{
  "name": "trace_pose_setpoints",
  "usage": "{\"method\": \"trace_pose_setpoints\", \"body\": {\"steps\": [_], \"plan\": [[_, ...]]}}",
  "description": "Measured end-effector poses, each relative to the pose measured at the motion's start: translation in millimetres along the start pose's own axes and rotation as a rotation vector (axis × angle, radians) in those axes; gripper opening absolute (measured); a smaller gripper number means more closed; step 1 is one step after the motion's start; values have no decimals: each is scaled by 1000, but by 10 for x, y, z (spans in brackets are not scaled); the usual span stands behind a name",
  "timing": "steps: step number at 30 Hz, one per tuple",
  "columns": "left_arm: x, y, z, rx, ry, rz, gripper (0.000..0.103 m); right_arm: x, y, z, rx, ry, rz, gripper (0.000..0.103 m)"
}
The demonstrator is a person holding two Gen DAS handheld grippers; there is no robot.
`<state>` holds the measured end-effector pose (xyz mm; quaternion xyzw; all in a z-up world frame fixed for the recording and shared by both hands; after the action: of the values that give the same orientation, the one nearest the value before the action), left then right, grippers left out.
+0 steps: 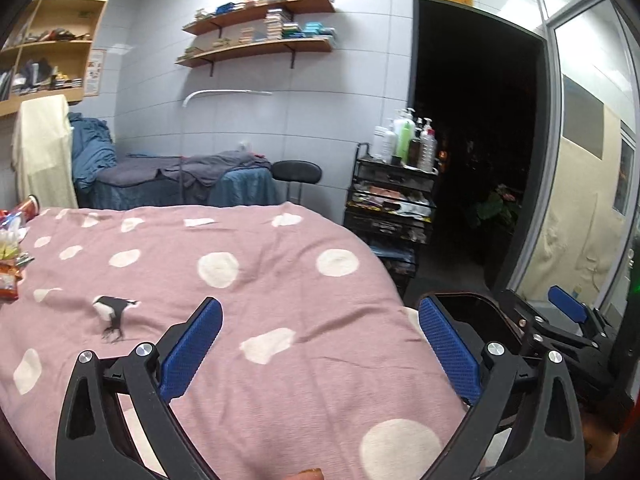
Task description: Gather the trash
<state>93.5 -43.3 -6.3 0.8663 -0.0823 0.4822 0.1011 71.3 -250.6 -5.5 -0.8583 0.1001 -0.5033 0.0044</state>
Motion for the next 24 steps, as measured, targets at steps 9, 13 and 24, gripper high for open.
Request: {"method": "trace_pose_setpoints", "body": {"steps": [9, 13, 24], "plan": [[-102, -323, -197, 124, 57, -43, 98, -116, -476, -169, 109, 0, -40, 98], [-142, -435, -232, 123, 58, -75, 98, -159, -632, -241, 135, 2, -70, 98], [-176, -540, -280, 141, 72, -88, 98, -218, -885, -324, 180, 11, -116, 98]]}}
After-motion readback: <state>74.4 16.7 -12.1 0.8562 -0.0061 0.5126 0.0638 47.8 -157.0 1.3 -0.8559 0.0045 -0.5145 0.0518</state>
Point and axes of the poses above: each gripper's, at about its wrist camera, not at the fingertips, and z roughly the way its jaws point, y to its right, x to its top, the point moved 3 cm from there along z, roughly the way its jaws point, and after that the axes turned 10 degrees about -y, right-handed, at the moved point
